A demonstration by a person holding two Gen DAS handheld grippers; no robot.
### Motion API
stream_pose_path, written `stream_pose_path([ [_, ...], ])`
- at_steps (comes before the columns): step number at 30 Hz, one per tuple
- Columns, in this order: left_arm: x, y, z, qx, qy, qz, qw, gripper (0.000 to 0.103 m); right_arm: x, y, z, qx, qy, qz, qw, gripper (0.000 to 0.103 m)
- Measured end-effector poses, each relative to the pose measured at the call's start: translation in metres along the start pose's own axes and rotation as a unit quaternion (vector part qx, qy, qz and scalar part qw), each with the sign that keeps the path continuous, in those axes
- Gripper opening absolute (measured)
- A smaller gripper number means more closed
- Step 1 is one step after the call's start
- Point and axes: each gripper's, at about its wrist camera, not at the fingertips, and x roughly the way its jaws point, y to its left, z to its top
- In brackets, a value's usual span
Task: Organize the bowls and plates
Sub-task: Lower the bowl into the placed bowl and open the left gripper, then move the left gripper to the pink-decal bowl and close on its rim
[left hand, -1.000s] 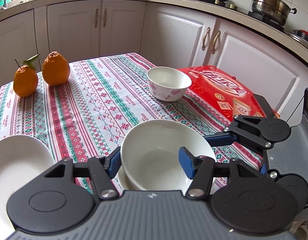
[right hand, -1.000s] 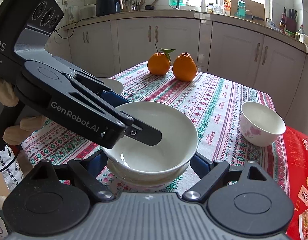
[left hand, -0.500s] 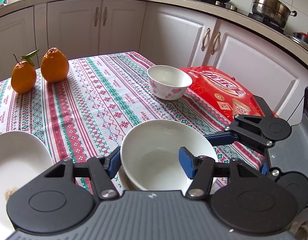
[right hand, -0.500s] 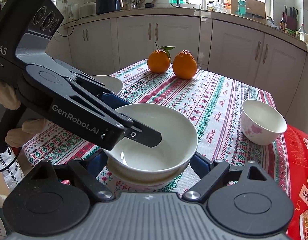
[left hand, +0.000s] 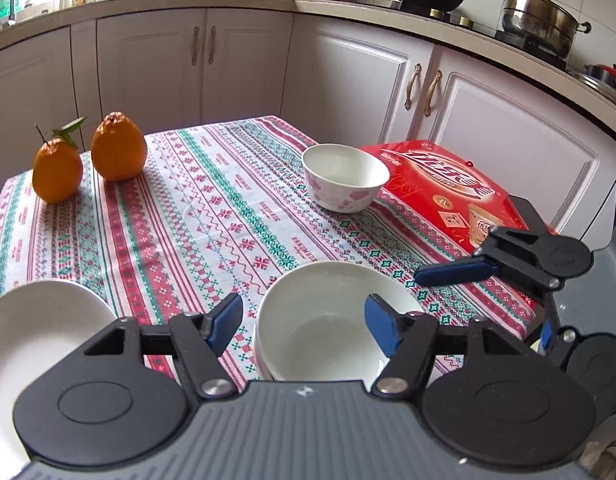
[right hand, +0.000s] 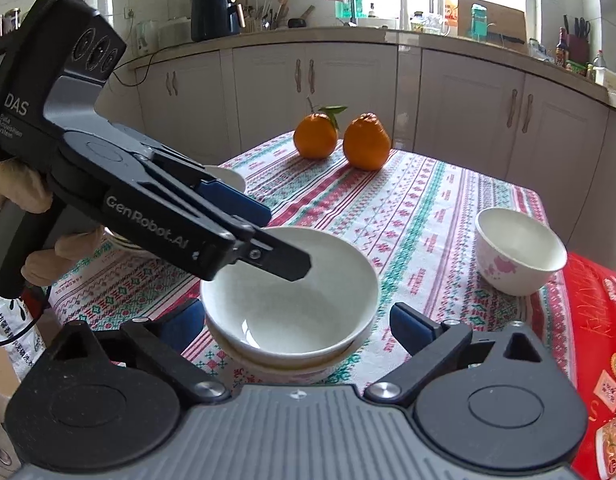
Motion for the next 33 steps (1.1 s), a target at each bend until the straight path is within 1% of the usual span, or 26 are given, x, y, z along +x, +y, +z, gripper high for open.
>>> stream_pose_path([
  [1,-0.001,-0.001,0.001,0.002,0.000,0.000,1.0000,0.070,-0.002,-0.001,0.000,0.001,-0.002,-0.004,1.000,0.103],
  [3,-0.003,-0.004,0.002,0.006,-0.002,0.001,1.0000,0.077,-0.007,-0.004,0.000,0.004,-0.007,-0.009,1.000,0.103],
  [8,-0.003,-0.016,0.012,0.031,-0.003,-0.002,0.9995,0.078,-0.025,-0.013,0.001,0.013,-0.025,-0.028,0.999,0.103],
  [13,0.008,-0.021,0.034,0.062,0.003,-0.004,0.9980,0.080,-0.035,-0.036,0.000,0.029,-0.035,-0.070,0.997,0.103],
  [17,0.029,-0.022,0.053,0.089,0.017,-0.005,0.9959,0.080,-0.033,-0.060,-0.003,0.049,-0.029,-0.105,0.993,0.103],
  [21,0.057,-0.023,0.074,0.109,0.028,-0.007,0.9936,0.080,-0.025,-0.084,-0.007,0.063,-0.019,-0.123,0.990,0.103],
  [25,0.086,-0.023,0.093,0.118,0.037,-0.018,0.9921,0.079,-0.010,-0.102,-0.007,0.053,-0.001,-0.146,0.988,0.103],
  [31,0.133,-0.019,0.116,0.123,0.057,-0.036,0.9902,0.079,0.014,-0.125,-0.001,0.038,0.013,-0.149,0.988,0.103],
  [33,0.147,-0.019,0.121,0.126,0.063,-0.033,0.9895,0.077,0.024,-0.132,0.001,0.037,0.019,-0.146,0.988,0.103],
])
